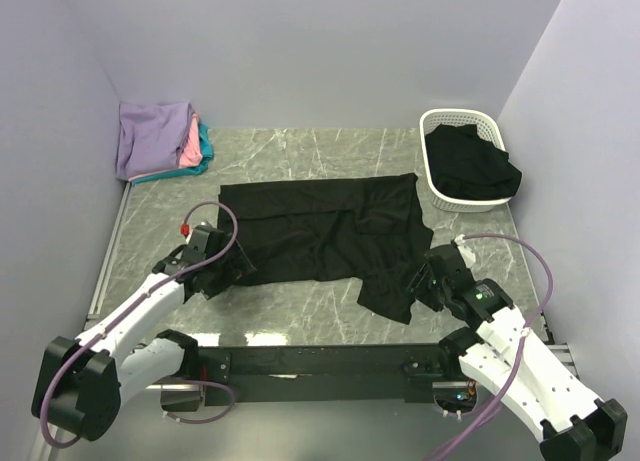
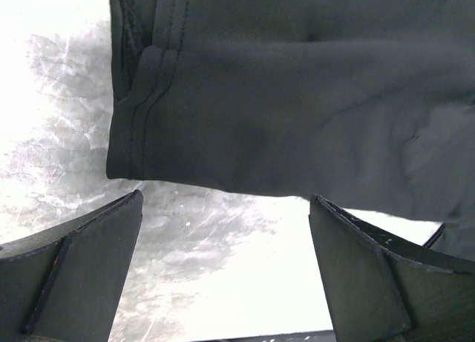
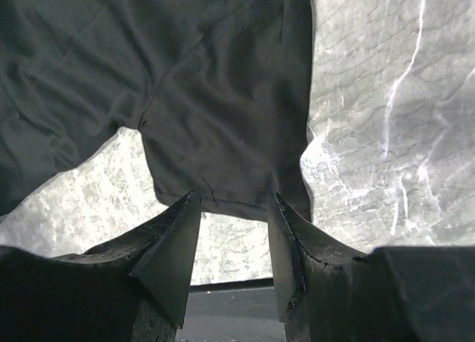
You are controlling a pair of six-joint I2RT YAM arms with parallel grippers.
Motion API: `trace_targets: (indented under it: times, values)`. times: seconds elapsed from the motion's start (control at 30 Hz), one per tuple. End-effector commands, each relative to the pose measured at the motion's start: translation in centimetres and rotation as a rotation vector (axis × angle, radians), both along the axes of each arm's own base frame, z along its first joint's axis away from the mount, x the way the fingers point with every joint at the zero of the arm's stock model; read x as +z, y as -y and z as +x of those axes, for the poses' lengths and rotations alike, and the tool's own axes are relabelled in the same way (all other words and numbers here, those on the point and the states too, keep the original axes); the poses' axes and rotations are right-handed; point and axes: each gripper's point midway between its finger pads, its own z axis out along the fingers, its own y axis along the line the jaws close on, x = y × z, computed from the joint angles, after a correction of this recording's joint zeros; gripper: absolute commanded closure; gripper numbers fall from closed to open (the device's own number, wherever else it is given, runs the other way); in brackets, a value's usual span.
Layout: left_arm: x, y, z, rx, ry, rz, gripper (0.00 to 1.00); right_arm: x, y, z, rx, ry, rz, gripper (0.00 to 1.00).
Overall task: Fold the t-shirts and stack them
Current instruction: Fold the tshirt
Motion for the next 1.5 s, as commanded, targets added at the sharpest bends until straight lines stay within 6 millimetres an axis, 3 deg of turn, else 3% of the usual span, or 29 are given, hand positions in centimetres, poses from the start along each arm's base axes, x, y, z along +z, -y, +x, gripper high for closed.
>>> trace_targets:
  times: [0.0,0.17,0.5,0.6,0.73,0.97,1.07,1.1,1.23,1.3,1.47]
  values:
    - [-0.5,-0.9,0.0,0.092,0.008,0.019,0.00,-1.4,-0.1,-1.0,-0.009,-0.039,0.018,0.51]
    - [-1.3,-1.6,0.1,0.100,-0.012,0.071,0.00,-3.1,0.3,-1.8,-0.017,-0.105,-0.013,0.51]
    - [-2.4,-2.1,0.6,0.101,-0.026,0.115,0.01,-4.3,0.7,-1.9,-0.038,-0.121,-0.033,0.52]
    - [-2.6,-2.3,0.8,0.096,-0.031,0.133,0.13,-4.7,0.5,-1.9,-0.035,-0.131,-0.026,0.52]
    - [-2.8,-2.4,0.9,0.093,-0.030,0.145,0.40,-5.8,-0.2,-1.8,-0.019,-0.147,-0.005,0.52]
    - [-3.0,-2.3,0.7,0.089,-0.035,0.141,0.57,-6.9,-0.5,-2.1,-0.002,-0.182,-0.008,0.54]
    - [-3.1,-2.3,0.7,0.087,-0.038,0.142,0.69,-6.8,-0.7,-1.9,0.008,-0.170,-0.003,0.70]
    - [-3.1,-2.3,0.7,0.088,-0.036,0.141,0.73,-6.7,-0.8,-1.8,0.012,-0.168,-0.002,1.00]
    - [-2.5,-2.2,0.9,0.081,-0.030,0.139,0.99,-5.8,-1.5,-0.9,0.032,-0.132,0.024,1.00]
    - [-1.7,-2.2,1.2,0.080,-0.012,0.139,0.99,-3.9,-1.7,0.1,0.028,-0.063,0.042,1.00]
    - [1.8,-2.4,2.1,0.090,0.049,0.141,0.99,1.0,0.2,0.6,-0.046,0.046,0.007,1.00]
